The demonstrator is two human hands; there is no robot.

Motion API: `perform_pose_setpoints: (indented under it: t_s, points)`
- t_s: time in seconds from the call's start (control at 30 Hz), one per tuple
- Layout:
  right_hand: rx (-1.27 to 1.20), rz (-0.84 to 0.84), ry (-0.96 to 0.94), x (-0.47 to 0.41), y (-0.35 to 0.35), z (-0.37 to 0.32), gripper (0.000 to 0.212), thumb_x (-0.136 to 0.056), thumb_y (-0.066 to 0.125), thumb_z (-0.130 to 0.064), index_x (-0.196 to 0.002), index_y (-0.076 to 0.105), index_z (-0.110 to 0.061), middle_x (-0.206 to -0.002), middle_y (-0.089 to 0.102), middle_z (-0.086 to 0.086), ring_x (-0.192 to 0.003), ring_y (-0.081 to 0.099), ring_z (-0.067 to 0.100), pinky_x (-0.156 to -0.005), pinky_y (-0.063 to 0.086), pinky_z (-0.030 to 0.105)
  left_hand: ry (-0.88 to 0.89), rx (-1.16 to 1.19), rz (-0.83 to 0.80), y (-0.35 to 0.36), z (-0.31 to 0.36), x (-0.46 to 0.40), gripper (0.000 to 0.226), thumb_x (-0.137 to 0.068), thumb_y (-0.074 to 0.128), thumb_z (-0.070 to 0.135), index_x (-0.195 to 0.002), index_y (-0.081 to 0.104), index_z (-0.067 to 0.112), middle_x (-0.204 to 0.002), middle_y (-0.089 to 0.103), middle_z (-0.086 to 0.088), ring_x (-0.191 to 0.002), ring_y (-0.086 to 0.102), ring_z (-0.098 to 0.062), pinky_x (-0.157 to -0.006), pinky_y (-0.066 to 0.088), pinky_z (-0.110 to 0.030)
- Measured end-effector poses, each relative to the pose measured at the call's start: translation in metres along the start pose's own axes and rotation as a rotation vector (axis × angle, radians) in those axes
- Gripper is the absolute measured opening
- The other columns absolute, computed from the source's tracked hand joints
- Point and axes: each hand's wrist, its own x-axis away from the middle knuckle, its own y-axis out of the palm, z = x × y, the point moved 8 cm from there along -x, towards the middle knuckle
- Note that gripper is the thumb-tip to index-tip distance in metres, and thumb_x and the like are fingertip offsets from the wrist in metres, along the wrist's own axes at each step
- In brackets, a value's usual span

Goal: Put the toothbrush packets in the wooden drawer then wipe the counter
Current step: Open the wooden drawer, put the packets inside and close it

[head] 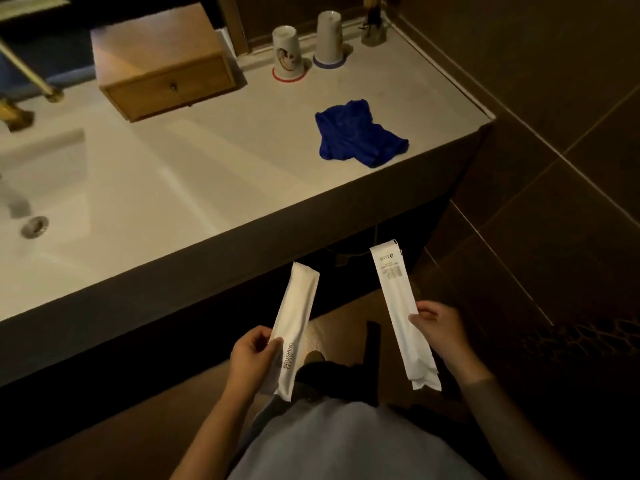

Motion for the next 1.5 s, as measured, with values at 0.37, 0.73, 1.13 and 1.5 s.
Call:
perform_pose_setpoints:
  t_s: [0.37, 0.73, 1.13, 1.5]
  points:
    - [-0.067, 0.122, 0.001, -0.026, -0.014, -0.053, 0.022, -0.081, 0.059, 0.011, -0.103, 0.063, 0.010, -0.089, 0.068, 0.012, -0.086, 0.065, 0.030, -0.062, 0.049, 0.011, 0.258, -0.084, -0.153, 0.007, 0.138, -0.055, 0.008, -0.084, 0.062, 0.011, -0.077, 0.064, 0.010, -0.073, 0.065, -0.003, -0.066, 0.059, -0.010, -0.068, 0.048, -0.026]
    - [-0.253, -0.142, -0.324, -0.093, -0.003, -0.244, 0.019, -0.083, 0.061, 0.003, -0.090, 0.067, -0.014, -0.082, 0.066, -0.010, -0.069, 0.066, -0.003, -0.063, 0.053, 0.006, 0.201, 0.350, 0.158, -0.031, 0.220, -0.099, 0.012, -0.086, 0.059, 0.010, -0.076, 0.066, 0.013, -0.070, 0.068, 0.003, -0.064, 0.064, -0.007, -0.057, 0.048, -0.016]
    - [-0.122, -0.415, -0.347, -0.185, 0.091, -0.382, 0.013, -0.086, 0.059, -0.007, -0.095, 0.066, -0.014, -0.104, 0.069, 0.006, -0.098, 0.065, 0.025, -0.089, 0.054, 0.040, 0.068, 0.464, 0.437, -0.078, 0.259, -0.192, 0.013, -0.085, 0.058, 0.012, -0.082, 0.068, 0.006, -0.081, 0.069, -0.007, -0.072, 0.063, -0.017, -0.066, 0.049, -0.026]
    - [0.257, -0.277, -0.394, -0.236, 0.104, -0.380, 0.025, -0.085, 0.060, -0.010, -0.110, 0.060, -0.004, -0.109, 0.069, 0.013, -0.099, 0.064, 0.030, -0.082, 0.053, 0.032, 0.026, 0.163, 0.260, -0.050, 0.267, -0.250, 0.011, -0.083, 0.061, 0.012, -0.079, 0.069, 0.006, -0.079, 0.068, -0.006, -0.070, 0.061, -0.014, -0.059, 0.046, -0.019]
